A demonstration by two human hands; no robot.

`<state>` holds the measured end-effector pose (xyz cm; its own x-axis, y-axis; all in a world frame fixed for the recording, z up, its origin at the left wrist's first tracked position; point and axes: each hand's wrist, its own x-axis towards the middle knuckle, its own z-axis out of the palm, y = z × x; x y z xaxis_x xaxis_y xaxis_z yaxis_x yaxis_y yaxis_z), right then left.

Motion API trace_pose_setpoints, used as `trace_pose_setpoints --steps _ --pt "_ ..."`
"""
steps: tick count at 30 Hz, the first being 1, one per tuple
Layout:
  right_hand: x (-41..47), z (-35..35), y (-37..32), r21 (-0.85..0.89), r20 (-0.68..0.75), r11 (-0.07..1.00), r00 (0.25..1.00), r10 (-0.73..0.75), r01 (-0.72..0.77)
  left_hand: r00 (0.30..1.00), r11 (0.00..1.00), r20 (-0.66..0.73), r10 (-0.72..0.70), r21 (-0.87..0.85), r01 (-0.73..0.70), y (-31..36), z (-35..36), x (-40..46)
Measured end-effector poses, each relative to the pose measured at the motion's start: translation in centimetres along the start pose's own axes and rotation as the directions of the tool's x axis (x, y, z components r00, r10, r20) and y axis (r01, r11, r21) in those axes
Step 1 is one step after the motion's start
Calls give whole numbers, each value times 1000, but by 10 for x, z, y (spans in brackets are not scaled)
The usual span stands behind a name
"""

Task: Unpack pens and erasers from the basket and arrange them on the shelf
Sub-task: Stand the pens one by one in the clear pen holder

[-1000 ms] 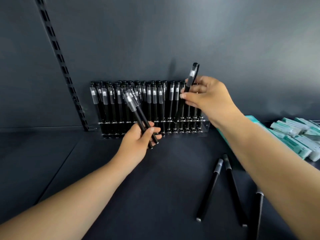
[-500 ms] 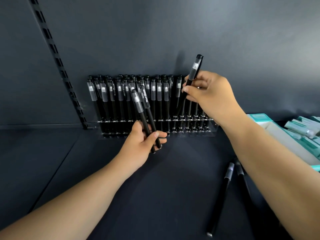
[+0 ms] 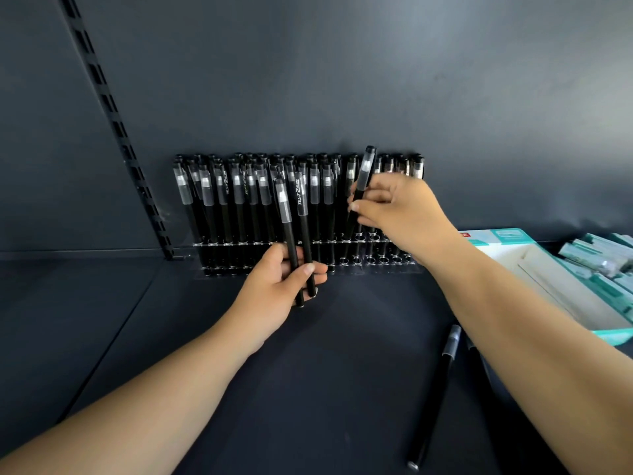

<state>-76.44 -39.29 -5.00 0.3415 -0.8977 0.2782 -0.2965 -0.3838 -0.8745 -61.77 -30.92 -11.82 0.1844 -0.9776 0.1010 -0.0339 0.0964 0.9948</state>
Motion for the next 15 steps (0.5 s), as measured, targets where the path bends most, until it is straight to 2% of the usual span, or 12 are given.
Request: trace_pose_setpoints --steps 4,11,15 --pt "-2 8 6 -244 31 970 999 16 -8 1000 1000 -10 1 -8 -1 -1 -1 1" --pt "-3 9 9 -316 -11 948 999 -40 35 998 993 -57 -26 -119 19 -1 -2 2" --pt "-5 6 2 -403 -23 915 999 -49 35 998 993 -58 -18 -116 11 0 -3 1"
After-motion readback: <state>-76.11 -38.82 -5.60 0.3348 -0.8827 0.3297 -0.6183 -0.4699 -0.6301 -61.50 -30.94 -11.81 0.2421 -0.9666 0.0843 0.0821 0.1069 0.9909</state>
